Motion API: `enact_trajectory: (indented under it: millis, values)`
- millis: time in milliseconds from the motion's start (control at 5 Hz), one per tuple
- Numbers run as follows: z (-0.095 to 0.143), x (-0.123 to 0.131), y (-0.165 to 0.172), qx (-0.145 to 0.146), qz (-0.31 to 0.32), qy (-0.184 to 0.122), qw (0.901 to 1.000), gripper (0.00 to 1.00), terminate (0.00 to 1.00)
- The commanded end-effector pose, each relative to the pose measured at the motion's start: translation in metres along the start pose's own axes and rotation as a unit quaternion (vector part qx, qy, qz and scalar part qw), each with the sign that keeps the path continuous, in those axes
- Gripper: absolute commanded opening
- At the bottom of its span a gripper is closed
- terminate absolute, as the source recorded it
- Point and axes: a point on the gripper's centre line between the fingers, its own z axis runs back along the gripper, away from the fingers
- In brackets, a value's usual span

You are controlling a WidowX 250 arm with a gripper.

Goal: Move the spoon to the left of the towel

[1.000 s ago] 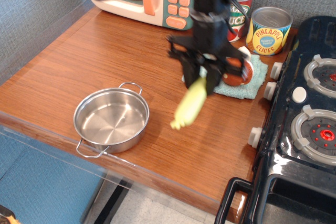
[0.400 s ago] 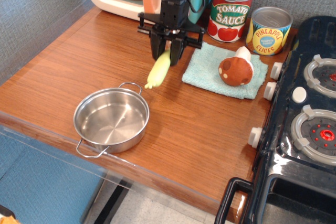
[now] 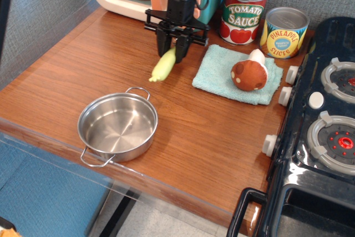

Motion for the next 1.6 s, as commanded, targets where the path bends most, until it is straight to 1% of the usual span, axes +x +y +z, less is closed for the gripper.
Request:
enact_trajectory:
  millis: [0,200,400,600,800,1000,1400]
  values:
    - [0.023,0.008,0.014,-0.008,-0.022,-0.024,0.9994,1.00,0.00]
    - [0.027,0.003,0.012,-0.014,-0.032,-0.034,0.9988,1.00,0.00]
    - [0.031,-0.004,0.010,-0.019,-0.036,-0.056,0.9976,1.00,0.00]
    - [0.045,-0.012,0.007,-0.014,-0.034,-0.074,0.9966,1.00,0.00]
    - [0.073,-0.027,0.002,-0.018,-0.029,-0.101,0.9943,1.00,0.00]
    - [0.079,-0.035,0.000,-0.018,-0.022,-0.100,0.9946,1.00,0.00]
    - [0.079,-0.035,0.000,-0.018,-0.022,-0.100,0.9946,1.00,0.00]
